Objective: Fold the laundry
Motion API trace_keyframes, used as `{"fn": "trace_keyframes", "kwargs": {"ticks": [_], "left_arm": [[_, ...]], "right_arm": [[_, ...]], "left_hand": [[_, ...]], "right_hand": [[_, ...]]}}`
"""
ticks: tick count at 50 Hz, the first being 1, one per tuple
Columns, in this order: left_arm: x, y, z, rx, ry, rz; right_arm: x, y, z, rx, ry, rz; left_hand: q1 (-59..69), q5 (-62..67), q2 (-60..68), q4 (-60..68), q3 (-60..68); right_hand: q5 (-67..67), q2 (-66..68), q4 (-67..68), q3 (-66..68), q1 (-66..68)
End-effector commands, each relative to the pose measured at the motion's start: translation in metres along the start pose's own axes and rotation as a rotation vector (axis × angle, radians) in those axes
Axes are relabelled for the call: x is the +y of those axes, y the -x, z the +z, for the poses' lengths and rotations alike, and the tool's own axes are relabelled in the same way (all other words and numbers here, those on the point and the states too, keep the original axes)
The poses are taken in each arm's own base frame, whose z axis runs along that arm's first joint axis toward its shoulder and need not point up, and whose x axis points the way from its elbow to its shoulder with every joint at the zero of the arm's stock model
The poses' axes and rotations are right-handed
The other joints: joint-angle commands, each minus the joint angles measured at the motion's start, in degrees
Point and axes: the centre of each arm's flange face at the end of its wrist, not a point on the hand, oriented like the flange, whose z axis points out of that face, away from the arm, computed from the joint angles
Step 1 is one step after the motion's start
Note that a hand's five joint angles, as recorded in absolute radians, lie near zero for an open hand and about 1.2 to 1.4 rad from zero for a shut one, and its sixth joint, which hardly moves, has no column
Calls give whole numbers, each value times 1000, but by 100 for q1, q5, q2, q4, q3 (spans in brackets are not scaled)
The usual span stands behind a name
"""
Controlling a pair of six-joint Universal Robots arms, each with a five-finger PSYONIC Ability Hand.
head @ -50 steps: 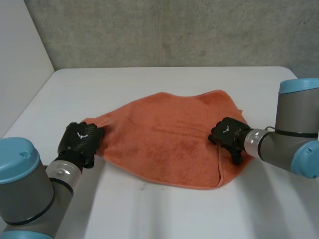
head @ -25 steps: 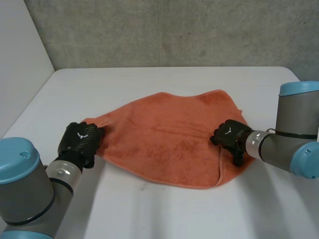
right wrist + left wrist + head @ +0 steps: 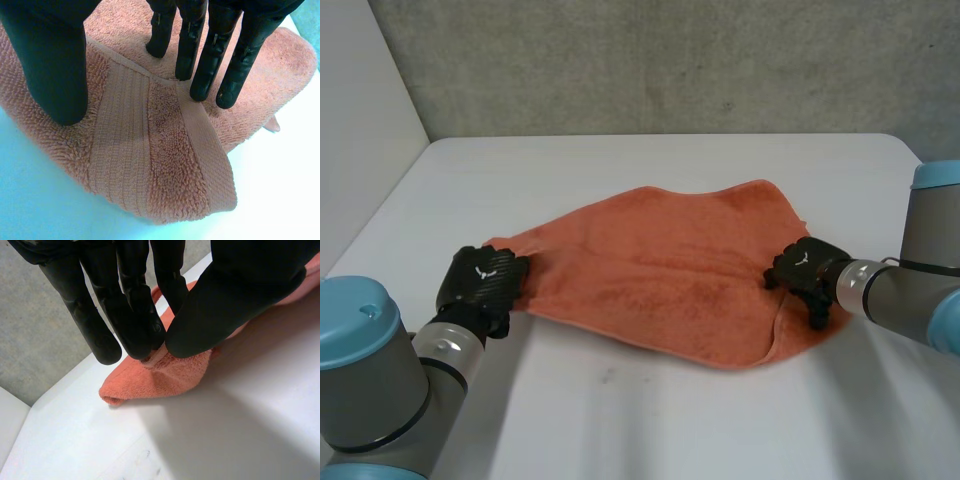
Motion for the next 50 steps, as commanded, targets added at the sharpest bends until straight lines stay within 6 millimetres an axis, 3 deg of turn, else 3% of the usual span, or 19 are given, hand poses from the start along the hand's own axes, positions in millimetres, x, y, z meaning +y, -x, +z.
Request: {"fn": "trace_keyframes", "kwargs": {"ticks": [1, 18, 21, 23, 26, 28, 29, 31, 33, 42, 50], "left_arm": [[0, 0, 0, 1, -1, 1], [2, -2, -2, 6, 6, 2], [2, -1, -1, 4, 6, 2], [2, -1, -1, 5, 8, 2], [3, -1, 0, 3, 12, 2], [5, -1, 1, 4, 17, 1], [5, -1, 1, 4, 17, 1], [8, -2, 3, 7, 24, 2], [11, -3, 6, 9, 36, 3], [18, 4, 17, -7, 58, -2], [26, 18, 29, -41, 84, -16]], "right_arm": [[2, -8, -8, 24, 6, 10], [15, -17, -16, 56, 30, 35], [16, -18, -15, 67, 27, 33], [18, -23, -15, 89, 23, 33], [17, -27, -16, 109, 17, 34], [14, -31, -19, 138, 4, 24], [14, -31, -19, 138, 4, 24], [14, -35, -25, 168, -1, 65], [14, -39, -30, 186, -11, 120], [22, -52, -50, 270, -78, 483], [36, -41, -54, 276, -96, 544]], "left_hand": [[1251, 1073, 1022, 1028, 1032], [1251, 1073, 1022, 1028, 1032], [1251, 1073, 1022, 1028, 1032], [1251, 1073, 1022, 1028, 1032], [1251, 1073, 1022, 1028, 1032], [-149, -328, -379, -373, -368], [-159, -338, -389, -383, -378], [-2871, -3050, -3101, -3095, -3090], [-3600, -3779, -3830, -3824, -3820], [-3809, -3988, -4039, -4033, -4029], [-3826, -4005, -4056, -4050, -4046]], "right_hand": [[739, 606, 628, 587, 1599], [1074, 942, 964, 922, 1934], [2236, 2104, 2126, 2084, 3096], [4506, 4373, 4395, 4353, 5366], [4518, 4385, 4407, 4366, 5378], [4518, 4385, 4407, 4366, 5378], [4518, 4385, 4407, 4366, 5378], [4518, 4385, 4407, 4366, 5378], [4518, 4385, 4407, 4366, 5378], [4518, 4385, 4407, 4366, 5378], [4518, 4385, 4407, 4366, 5378]]}}
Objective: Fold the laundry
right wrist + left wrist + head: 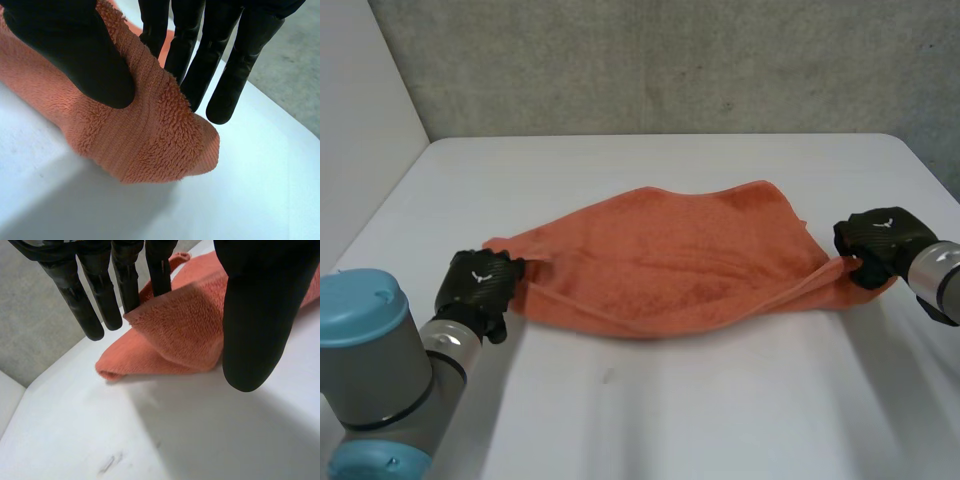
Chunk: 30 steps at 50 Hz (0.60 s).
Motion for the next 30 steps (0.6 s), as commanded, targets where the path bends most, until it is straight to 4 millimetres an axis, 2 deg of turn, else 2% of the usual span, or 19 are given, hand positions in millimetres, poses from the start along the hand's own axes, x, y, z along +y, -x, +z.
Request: {"fn": "trace_keyframes", "kwargs": {"ticks": [1, 9, 10, 11, 12, 13, 14, 17, 24, 26, 30], "left_arm": [[7, 12, 12, -31, 27, -13], [2, 26, 21, -65, 12, -23], [2, 27, 20, -58, 19, -23], [2, 27, 20, -58, 19, -23], [0, 28, 18, -48, 30, -25], [0, 28, 18, -48, 30, -25], [-6, 34, 11, -48, 45, -28], [-11, 42, 0, -53, 80, -35], [-10, 48, -2, -65, 92, -42], [-7, 46, 1, -64, 90, -41], [3, 42, 11, -52, 103, -42]], "right_arm": [[16, 2, -6, 4, -7, 67], [24, 9, -6, -24, -20, 63], [25, 10, -7, -29, -21, 62], [25, 10, -7, -29, -21, 62], [26, 11, -7, -32, -18, 60], [26, 12, -7, -34, -18, 59], [27, 12, -7, -34, -18, 56], [26, 12, -7, -33, -19, 55], [27, 11, -7, -32, -22, 55], [27, 12, -7, -34, -21, 55], [27, 13, -7, -36, -20, 54]], "left_hand": [[240, 311, 287, 310, 283], [424, 494, 470, 494, 467], [991, 1062, 1038, 1062, 1034], [997, 1068, 1044, 1067, 1040], [2079, 2150, 2126, 2150, 2122], [2090, 2161, 2137, 2161, 2133], [3090, 3160, 3136, 3160, 3133], [3268, 3339, 3315, 3338, 3311], [3335, 3406, 3382, 3406, 3378], [4572, 4643, 4619, 4643, 4615], [4582, 4653, 4629, 4652, 4625]], "right_hand": [[1360, 1245, 1193, 1240, 2397], [1360, 1245, 1193, 1240, 2397], [1360, 1245, 1193, 1240, 2397], [1360, 1245, 1193, 1240, 2397], [1360, 1245, 1193, 1240, 2397], [1360, 1245, 1193, 1240, 2397], [1360, 1245, 1193, 1240, 2397], [1360, 1245, 1193, 1240, 2397], [1360, 1245, 1193, 1240, 2397], [1360, 1245, 1193, 1240, 2397], [1360, 1245, 1193, 1240, 2397]]}}
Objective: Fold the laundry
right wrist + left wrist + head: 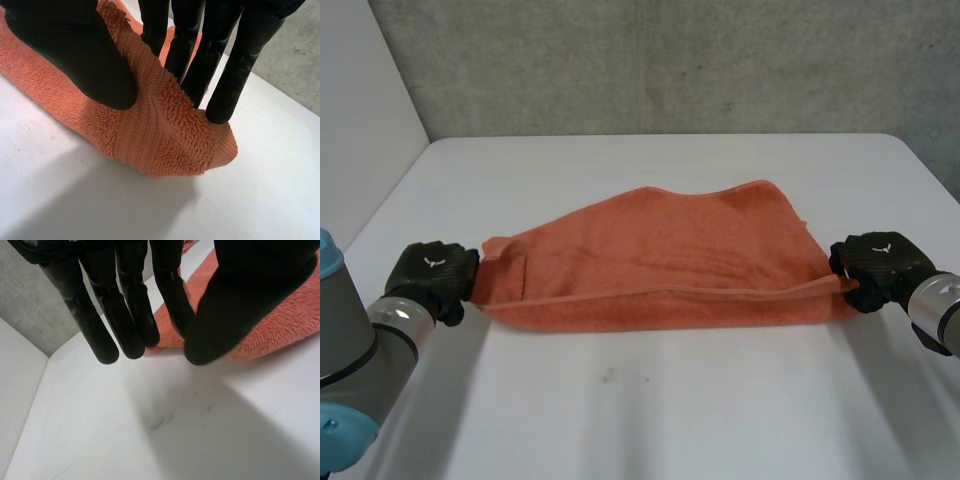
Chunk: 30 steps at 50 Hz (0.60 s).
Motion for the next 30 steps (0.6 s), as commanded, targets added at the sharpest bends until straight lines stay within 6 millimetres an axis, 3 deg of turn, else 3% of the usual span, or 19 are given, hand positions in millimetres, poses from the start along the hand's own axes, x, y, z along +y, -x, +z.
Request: {"fn": "trace_keyframes", "kwargs": {"ticks": [1, 5, 7, 19, 30], "left_arm": [[15, -8, 17, 20, 6, 1], [17, -13, 20, 49, -18, 10], [16, -16, 21, 82, -51, 9], [-2, -11, 6, 113, -143, 9], [-7, -13, 2, 291, -210, 4]], "right_arm": [[0, 1, 0, -2, 0, 0], [2, 2, -1, -5, 6, 3], [2, 3, -1, -6, 8, 4], [3, 3, -1, -7, 9, 4], [3, 4, -1, -11, 11, 4]], "left_hand": [[588, 668, 616, 666, 619], [-798, -718, -770, -721, -767], [-2339, -2259, -2312, -2262, -2308], [-2514, -2434, -2486, -2436, -2483], [-2413, -2333, -2385, -2335, -2382]], "right_hand": [[1314, 1245, 1191, 1210, 2397], [1314, 1245, 1191, 1210, 2397], [1314, 1245, 1191, 1210, 2397], [1314, 1245, 1191, 1210, 2397], [1314, 1245, 1191, 1210, 2397]]}}
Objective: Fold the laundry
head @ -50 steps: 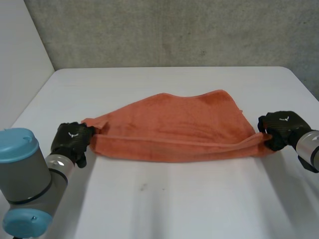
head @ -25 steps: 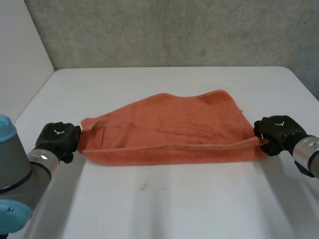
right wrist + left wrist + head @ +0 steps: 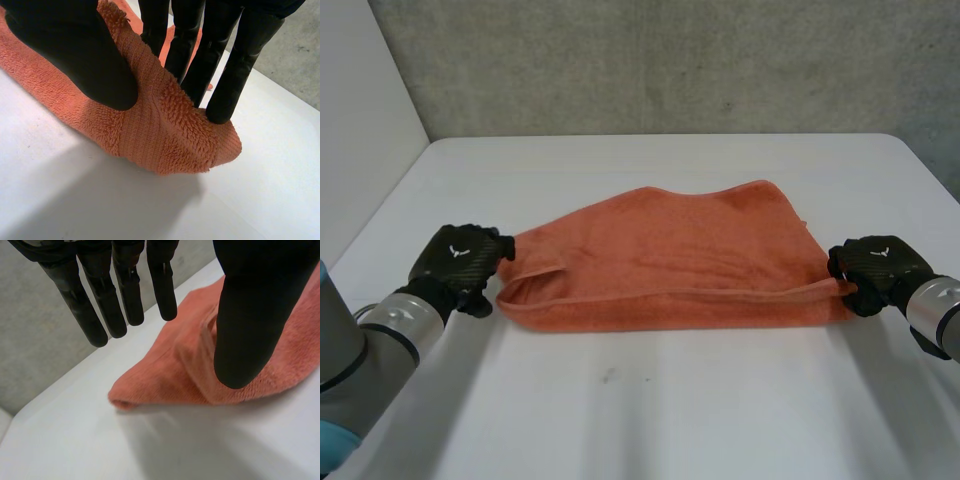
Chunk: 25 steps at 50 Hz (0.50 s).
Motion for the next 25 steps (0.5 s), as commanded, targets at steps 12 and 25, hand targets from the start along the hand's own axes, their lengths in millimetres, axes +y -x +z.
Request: {"fn": "trace_keyframes", "kwargs": {"ticks": [12, 25], "left_arm": [[-15, -18, -3, 289, -164, 241], [9, -10, 13, 334, -138, 582]], "right_arm": [[1, 2, 0, -6, 2, 0], [2, 2, 0, -7, 8, 3]], "left_hand": [[415, 470, 463, 470, 442], [432, 487, 480, 487, 459]], "right_hand": [[1305, 1245, 1165, 1190, 2397], [1305, 1245, 1165, 1190, 2397]]}}
